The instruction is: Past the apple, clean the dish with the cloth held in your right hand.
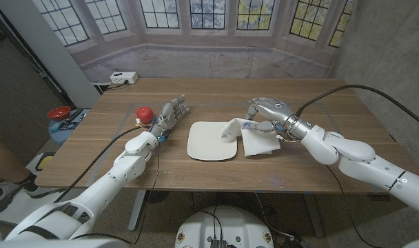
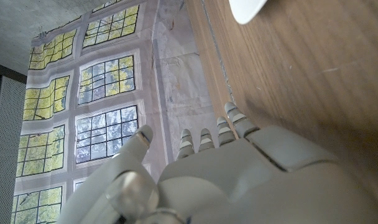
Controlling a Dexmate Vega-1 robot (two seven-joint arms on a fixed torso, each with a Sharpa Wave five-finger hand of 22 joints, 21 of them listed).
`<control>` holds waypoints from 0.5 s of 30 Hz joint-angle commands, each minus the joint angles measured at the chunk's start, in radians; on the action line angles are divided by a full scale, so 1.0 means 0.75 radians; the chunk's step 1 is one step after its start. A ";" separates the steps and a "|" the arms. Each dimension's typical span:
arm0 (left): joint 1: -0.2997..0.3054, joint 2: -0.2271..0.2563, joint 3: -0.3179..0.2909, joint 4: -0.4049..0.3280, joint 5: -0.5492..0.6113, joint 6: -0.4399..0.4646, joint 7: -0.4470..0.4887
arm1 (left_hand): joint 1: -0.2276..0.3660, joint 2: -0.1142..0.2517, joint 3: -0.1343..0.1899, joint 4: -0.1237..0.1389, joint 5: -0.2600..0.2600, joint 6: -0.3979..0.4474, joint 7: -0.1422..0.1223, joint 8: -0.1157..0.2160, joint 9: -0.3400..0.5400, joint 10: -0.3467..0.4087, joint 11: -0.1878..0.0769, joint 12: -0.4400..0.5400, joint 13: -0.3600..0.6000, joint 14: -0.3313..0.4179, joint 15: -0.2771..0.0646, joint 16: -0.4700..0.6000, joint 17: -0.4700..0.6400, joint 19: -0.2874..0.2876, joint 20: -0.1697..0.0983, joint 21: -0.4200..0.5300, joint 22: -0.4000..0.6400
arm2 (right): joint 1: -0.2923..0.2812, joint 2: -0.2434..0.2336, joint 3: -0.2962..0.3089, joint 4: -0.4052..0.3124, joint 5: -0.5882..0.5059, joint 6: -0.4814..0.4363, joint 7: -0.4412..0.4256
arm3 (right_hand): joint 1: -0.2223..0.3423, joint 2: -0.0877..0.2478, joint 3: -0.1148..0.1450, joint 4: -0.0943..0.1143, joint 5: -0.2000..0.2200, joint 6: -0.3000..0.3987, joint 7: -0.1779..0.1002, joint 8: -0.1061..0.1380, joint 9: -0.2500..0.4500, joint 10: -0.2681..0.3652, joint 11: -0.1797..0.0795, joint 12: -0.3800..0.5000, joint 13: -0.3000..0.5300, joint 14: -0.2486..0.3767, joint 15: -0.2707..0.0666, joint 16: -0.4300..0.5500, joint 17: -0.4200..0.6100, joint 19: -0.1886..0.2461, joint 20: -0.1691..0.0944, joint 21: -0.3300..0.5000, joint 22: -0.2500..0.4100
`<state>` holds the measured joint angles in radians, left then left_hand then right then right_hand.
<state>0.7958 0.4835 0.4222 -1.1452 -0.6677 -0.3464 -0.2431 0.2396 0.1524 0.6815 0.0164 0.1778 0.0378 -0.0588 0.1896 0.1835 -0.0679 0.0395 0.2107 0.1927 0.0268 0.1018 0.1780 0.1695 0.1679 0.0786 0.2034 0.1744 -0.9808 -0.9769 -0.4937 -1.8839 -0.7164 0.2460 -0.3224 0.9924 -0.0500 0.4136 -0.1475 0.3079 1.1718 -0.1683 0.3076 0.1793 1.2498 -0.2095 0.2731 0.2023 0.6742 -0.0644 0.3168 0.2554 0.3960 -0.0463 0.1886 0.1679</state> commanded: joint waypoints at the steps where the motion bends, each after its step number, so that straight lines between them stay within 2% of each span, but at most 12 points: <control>1: 0.007 0.017 -0.008 -0.012 0.013 -0.020 0.004 | 0.001 0.002 0.002 -0.007 0.004 0.007 -0.006 0.009 0.005 0.001 -0.004 0.006 0.006 0.005 0.006 0.000 0.003 0.008 0.004 -0.002 0.005 | 0.022 0.045 0.007 -0.016 0.044 0.025 0.048 | -0.004 0.010 -0.007 0.001 0.011 0.071 -0.056 0.004 0.005 0.013 -0.004 -0.004 0.004 0.002 -0.212 -0.007 0.001 0.000 -0.039 -0.002 0.000; 15: 0.043 0.040 -0.019 -0.066 0.021 -0.027 0.036 | 0.004 0.001 0.003 -0.013 0.004 0.010 -0.009 0.007 0.005 0.002 -0.004 0.006 0.006 0.004 0.006 0.000 0.002 0.007 0.005 -0.002 0.006 | 0.077 0.133 -0.033 0.032 0.074 0.101 0.056 | -0.006 0.013 -0.020 0.004 0.007 0.073 -0.059 -0.007 0.006 0.009 -0.006 -0.013 0.004 -0.001 -0.208 -0.010 0.004 -0.007 -0.030 -0.003 0.000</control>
<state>0.8099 0.5009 0.4134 -1.1675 -0.6574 -0.3607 -0.2324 0.2396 0.1524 0.6827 0.0094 0.1778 0.0412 -0.0624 0.1895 0.1835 -0.0679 0.0394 0.2107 0.1927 0.0268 0.1018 0.1780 0.1694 0.1679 0.0786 0.2034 0.1745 -0.9503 -0.9190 -0.5002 -1.8850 -0.6830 0.2833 -0.2901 0.9904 -0.0482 0.4049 -0.1443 0.3078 1.1718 -0.1683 0.2991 0.1795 1.2498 -0.2095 0.2660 0.2023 0.6742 -0.0643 0.3098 0.2555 0.3960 -0.0463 0.1887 0.1680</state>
